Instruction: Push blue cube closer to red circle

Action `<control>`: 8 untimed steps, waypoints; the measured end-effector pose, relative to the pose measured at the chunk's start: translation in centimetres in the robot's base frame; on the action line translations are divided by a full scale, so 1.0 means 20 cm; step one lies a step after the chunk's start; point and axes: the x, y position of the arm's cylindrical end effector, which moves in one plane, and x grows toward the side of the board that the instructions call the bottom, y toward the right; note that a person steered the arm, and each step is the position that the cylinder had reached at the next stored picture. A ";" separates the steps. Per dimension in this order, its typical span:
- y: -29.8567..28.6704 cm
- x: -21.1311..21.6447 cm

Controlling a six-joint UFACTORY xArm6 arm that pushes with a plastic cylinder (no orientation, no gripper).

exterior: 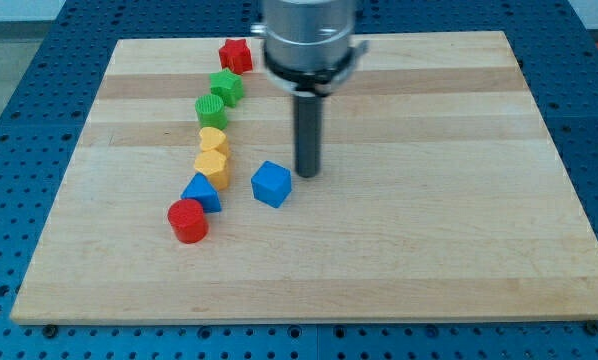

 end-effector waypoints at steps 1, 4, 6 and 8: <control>-0.19 -0.07; -0.15 0.29; 0.01 0.52; 0.18 0.69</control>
